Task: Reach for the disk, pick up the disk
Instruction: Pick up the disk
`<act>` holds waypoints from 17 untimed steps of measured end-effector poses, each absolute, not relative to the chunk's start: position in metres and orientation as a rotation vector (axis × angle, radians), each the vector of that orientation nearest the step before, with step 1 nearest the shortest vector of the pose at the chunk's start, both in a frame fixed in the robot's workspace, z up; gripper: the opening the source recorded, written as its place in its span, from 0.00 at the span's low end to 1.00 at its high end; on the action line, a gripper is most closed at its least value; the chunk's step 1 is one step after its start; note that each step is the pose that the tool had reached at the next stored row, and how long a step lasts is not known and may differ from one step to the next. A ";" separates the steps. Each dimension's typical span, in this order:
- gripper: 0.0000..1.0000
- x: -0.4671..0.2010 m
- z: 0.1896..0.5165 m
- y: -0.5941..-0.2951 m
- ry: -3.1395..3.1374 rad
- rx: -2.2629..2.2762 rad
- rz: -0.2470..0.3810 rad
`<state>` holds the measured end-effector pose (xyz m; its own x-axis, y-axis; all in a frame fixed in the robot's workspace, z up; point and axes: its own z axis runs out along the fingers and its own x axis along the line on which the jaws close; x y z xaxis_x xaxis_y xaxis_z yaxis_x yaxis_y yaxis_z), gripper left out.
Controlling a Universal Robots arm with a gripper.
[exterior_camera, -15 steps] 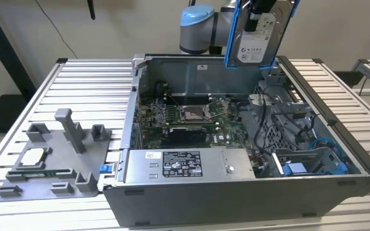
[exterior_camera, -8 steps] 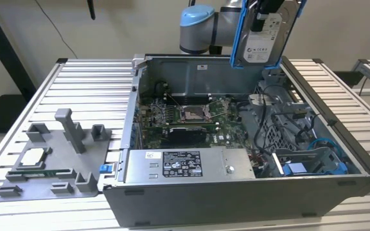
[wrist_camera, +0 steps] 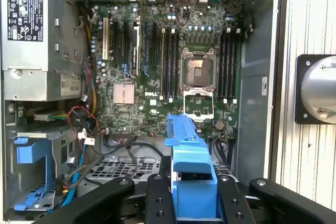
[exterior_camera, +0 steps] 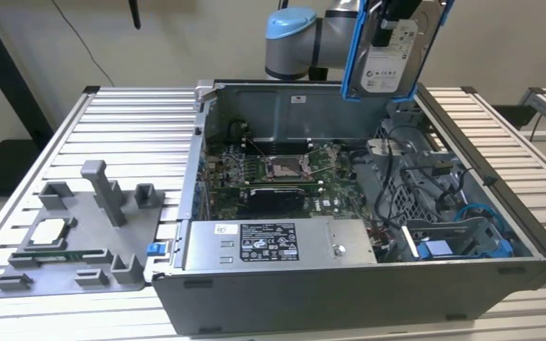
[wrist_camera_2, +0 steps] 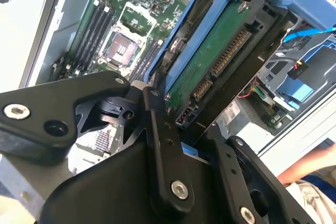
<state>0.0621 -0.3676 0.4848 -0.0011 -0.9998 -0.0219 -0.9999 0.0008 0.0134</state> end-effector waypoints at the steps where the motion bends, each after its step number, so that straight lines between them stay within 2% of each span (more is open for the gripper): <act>1: 0.00 0.062 0.485 -0.368 2.218 -2.216 0.039; 17: 0.00 0.072 0.485 -0.368 2.218 -2.216 0.039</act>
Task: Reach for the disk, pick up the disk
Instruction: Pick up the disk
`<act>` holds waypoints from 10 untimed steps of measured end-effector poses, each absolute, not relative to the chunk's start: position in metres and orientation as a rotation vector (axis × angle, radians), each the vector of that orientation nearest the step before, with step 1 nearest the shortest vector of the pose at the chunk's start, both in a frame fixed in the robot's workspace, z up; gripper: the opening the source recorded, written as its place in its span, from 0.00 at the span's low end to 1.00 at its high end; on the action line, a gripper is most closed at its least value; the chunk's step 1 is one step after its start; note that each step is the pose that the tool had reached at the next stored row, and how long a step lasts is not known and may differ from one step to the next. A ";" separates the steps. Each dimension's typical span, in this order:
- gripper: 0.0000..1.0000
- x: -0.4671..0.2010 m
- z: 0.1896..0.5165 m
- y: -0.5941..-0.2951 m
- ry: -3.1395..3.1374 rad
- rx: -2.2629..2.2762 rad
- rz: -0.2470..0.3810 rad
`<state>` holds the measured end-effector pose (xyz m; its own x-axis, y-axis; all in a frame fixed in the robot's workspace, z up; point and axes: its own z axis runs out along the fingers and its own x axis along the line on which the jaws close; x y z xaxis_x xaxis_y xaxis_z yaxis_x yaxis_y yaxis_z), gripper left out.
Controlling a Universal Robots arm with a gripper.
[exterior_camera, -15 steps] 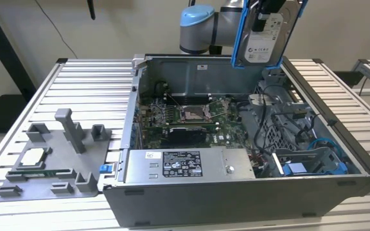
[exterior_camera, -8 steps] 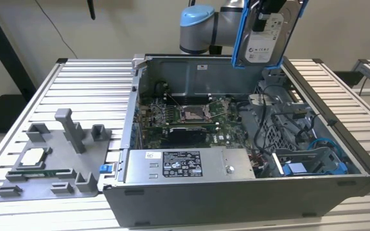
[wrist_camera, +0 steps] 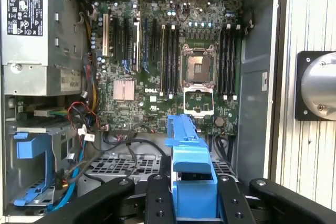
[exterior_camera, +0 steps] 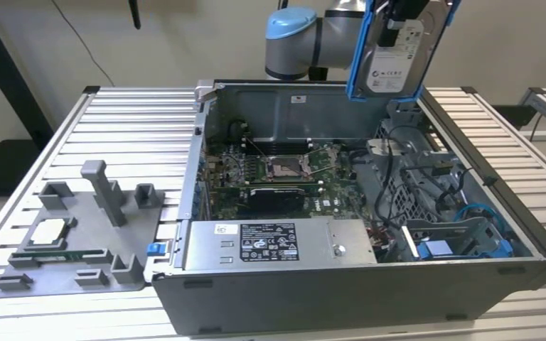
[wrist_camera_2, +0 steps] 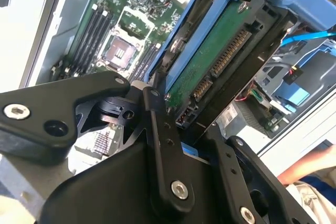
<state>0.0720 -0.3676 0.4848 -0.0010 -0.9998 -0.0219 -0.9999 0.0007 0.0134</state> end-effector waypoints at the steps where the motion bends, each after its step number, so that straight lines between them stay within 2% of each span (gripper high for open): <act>1: 0.00 0.073 0.485 -0.368 2.218 -2.216 0.039; 10: 0.00 0.076 0.485 -0.368 2.218 -2.216 0.039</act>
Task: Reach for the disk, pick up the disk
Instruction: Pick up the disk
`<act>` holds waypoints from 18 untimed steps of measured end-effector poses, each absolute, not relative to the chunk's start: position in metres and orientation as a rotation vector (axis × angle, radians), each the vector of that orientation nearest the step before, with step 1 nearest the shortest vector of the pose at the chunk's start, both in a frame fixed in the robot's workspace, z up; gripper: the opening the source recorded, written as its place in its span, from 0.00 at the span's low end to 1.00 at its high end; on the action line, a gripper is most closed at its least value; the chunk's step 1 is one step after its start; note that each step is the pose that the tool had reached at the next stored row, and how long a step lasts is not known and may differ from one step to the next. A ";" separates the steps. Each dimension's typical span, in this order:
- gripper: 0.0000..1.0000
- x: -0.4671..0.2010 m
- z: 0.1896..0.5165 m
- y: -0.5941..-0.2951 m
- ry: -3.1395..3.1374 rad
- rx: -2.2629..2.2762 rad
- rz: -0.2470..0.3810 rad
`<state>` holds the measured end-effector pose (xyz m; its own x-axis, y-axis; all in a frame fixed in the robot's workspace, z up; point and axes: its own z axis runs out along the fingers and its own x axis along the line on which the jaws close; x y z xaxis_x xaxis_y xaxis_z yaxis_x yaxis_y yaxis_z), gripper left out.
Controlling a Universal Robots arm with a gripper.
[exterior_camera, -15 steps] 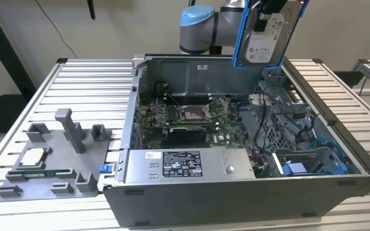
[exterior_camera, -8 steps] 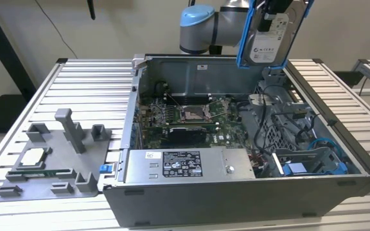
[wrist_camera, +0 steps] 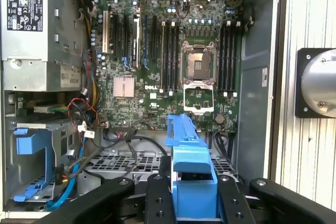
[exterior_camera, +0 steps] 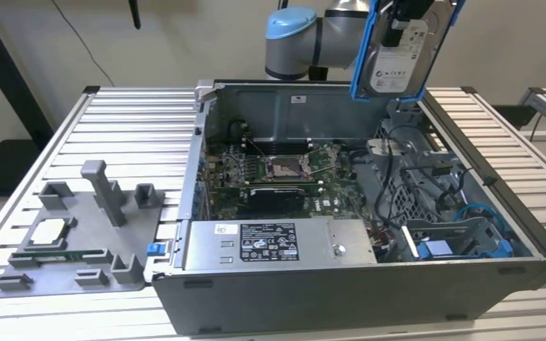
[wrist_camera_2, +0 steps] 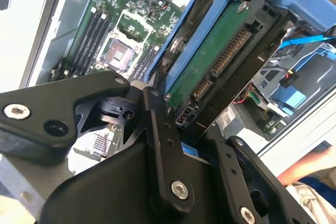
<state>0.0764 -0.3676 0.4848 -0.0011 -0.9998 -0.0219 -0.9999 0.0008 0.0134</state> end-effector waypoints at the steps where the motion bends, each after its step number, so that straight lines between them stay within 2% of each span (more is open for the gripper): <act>1: 0.00 0.076 0.485 -0.368 2.218 -2.216 0.039; 11: 0.00 0.076 0.485 -0.373 2.218 -2.216 0.039; 18: 0.00 0.077 0.485 -0.389 2.219 -2.217 0.042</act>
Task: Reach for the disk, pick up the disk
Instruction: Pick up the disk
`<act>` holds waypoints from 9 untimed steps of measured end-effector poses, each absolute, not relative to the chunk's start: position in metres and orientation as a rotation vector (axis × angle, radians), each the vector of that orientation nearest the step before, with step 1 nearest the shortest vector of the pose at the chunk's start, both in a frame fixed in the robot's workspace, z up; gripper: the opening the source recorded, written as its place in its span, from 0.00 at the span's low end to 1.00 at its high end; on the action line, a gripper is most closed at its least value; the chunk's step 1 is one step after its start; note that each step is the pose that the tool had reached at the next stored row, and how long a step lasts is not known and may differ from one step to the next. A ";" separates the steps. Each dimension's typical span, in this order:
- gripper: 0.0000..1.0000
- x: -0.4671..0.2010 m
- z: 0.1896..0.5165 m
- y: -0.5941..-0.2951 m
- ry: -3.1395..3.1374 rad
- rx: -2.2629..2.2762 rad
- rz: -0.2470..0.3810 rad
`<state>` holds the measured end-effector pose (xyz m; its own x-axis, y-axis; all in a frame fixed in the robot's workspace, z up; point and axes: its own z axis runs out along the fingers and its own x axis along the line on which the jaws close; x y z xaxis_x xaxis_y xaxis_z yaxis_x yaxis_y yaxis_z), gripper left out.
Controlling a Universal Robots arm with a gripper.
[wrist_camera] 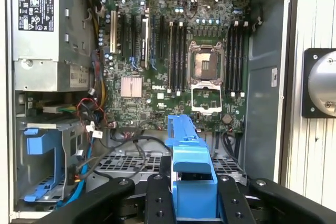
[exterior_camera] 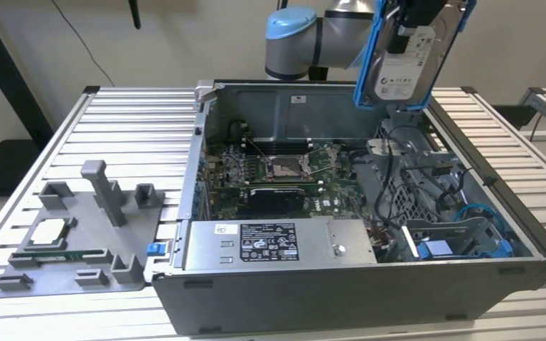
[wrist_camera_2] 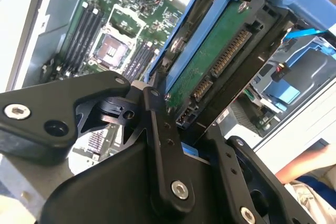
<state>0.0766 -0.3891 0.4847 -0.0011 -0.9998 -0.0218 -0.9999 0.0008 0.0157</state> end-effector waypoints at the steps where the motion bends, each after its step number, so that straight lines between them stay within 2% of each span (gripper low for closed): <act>1: 0.00 0.077 0.485 -0.392 2.220 -2.218 0.043; 9: 0.00 0.080 0.488 -0.412 2.235 -2.232 0.077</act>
